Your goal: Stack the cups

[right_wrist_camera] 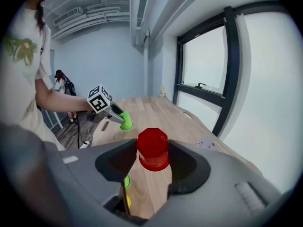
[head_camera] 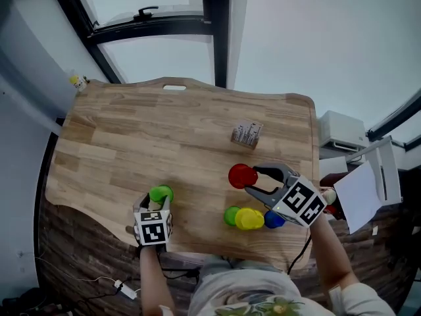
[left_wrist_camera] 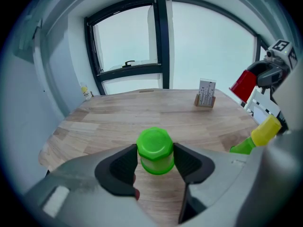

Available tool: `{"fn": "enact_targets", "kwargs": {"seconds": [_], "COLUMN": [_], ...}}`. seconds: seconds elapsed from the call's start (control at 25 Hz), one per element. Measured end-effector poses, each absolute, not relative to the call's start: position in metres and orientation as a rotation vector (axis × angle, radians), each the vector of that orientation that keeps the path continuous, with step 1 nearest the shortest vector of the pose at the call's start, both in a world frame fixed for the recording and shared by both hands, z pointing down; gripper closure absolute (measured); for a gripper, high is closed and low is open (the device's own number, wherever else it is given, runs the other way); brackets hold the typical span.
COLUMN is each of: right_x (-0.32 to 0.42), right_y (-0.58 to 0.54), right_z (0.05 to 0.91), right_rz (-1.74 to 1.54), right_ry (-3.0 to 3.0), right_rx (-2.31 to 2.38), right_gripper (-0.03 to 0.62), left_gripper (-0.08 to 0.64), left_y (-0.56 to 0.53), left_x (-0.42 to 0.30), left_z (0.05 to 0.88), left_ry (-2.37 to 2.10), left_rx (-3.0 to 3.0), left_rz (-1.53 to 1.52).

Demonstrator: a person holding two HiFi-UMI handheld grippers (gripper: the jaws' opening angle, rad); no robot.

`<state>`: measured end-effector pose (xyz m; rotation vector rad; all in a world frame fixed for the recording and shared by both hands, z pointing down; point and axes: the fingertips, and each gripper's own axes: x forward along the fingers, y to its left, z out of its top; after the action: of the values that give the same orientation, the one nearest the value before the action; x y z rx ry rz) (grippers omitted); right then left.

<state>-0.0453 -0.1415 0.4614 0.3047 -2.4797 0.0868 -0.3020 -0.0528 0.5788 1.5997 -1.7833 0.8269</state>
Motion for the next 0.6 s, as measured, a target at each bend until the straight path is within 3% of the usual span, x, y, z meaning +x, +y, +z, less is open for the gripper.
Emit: {"fn": "enact_targets", "kwargs": {"seconds": [0.6], "right_x": [0.069], "right_y": [-0.086], "right_z": [0.451], "right_rz": [0.191], "right_ry": [-2.413], "right_rx": [0.625], "right_gripper": [0.385], "left_gripper": [0.310], "left_y": [-0.036], "left_x": [-0.260], "left_z": [0.544], "left_ry": [-1.787], "left_rx": [1.715], "left_rz": [0.817]}}
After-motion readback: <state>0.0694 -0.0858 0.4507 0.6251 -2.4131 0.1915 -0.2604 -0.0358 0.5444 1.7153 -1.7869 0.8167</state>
